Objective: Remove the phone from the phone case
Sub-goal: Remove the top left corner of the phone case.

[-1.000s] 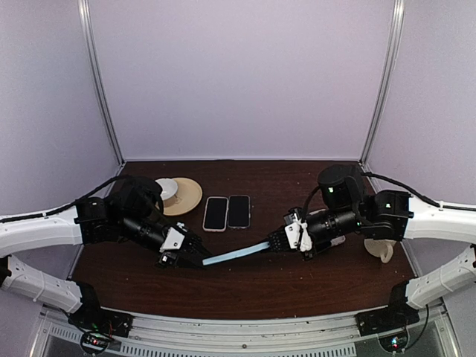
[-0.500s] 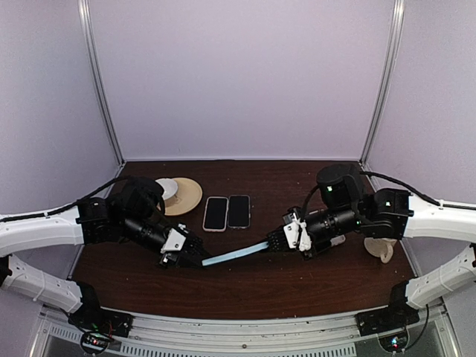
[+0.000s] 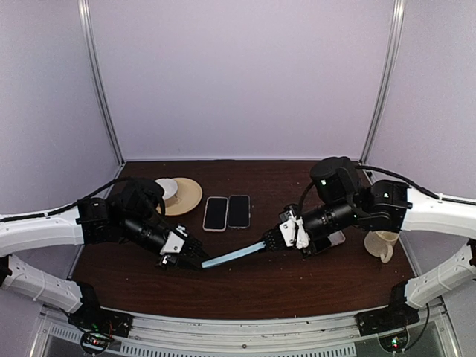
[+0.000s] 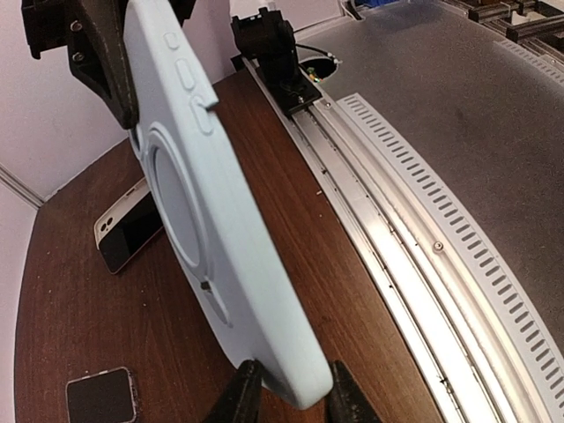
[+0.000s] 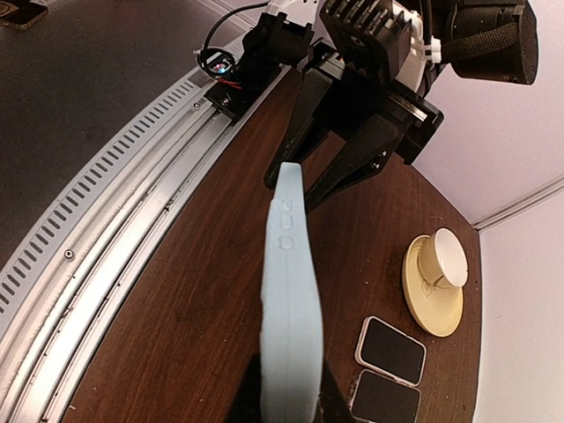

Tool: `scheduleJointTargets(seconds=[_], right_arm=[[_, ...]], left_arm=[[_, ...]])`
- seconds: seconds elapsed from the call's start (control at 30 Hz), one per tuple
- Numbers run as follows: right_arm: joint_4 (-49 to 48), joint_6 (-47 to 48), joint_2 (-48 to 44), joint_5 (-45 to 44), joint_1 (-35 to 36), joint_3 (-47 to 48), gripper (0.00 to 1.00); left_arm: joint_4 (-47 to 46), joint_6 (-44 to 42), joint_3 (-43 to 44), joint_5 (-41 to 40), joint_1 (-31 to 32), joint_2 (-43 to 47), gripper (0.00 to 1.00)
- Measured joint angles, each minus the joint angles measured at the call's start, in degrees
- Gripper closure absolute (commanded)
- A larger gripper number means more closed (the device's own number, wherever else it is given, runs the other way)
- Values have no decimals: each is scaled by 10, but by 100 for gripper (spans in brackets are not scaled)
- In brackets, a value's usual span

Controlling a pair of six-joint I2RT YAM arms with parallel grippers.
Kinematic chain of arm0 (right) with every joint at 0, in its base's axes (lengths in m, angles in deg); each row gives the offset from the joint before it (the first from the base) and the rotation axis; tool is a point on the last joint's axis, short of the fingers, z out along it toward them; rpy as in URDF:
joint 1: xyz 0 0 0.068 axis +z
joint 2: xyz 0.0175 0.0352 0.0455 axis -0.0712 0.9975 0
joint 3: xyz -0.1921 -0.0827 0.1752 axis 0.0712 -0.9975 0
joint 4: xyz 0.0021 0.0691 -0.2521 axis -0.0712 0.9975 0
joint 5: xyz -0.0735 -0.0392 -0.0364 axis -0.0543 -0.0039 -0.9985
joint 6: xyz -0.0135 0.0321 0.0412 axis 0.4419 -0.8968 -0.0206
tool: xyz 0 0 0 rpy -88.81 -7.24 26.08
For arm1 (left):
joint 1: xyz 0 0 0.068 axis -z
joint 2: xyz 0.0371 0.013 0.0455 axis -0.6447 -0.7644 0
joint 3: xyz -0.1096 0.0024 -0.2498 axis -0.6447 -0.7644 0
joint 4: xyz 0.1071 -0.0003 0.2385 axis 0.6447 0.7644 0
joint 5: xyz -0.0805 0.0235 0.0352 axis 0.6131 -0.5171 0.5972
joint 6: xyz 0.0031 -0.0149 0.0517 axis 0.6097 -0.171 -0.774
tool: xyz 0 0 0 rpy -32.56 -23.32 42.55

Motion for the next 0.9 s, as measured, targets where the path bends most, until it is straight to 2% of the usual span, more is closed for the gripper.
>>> scheduleJointTargets(seconds=[0.9], right_arm=[[79, 27, 69, 63, 5, 71, 100]], left_arm=[[65, -36, -1, 47, 6, -5, 75]])
